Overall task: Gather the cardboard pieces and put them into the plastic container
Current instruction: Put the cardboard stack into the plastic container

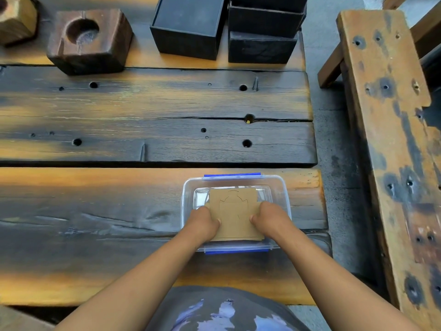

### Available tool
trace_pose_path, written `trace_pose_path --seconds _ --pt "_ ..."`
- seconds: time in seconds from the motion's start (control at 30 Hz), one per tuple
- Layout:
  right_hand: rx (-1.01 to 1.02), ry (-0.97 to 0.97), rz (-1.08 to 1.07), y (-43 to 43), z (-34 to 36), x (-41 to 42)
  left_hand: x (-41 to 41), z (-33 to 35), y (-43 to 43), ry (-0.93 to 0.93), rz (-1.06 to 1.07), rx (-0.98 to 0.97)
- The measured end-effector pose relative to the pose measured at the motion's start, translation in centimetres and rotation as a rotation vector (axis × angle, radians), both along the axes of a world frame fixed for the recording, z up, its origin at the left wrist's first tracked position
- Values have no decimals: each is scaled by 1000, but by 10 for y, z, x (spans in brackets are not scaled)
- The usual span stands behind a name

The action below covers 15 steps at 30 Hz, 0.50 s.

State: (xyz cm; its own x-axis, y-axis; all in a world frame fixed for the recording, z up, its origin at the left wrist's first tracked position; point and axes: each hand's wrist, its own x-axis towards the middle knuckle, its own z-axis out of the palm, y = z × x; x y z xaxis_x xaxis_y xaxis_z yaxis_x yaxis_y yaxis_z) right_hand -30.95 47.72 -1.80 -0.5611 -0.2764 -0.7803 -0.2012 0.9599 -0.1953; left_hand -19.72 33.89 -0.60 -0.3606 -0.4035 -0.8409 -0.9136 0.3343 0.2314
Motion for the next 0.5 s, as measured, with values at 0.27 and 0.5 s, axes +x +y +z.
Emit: trace_pose_path --seconds 0.27,0.5 --pt "-3 34 -20 -1 11 4 3 11 5 26 -5 -70" --pt "-86 135 -115 19 41 23 21 34 3 145 -132 -199"
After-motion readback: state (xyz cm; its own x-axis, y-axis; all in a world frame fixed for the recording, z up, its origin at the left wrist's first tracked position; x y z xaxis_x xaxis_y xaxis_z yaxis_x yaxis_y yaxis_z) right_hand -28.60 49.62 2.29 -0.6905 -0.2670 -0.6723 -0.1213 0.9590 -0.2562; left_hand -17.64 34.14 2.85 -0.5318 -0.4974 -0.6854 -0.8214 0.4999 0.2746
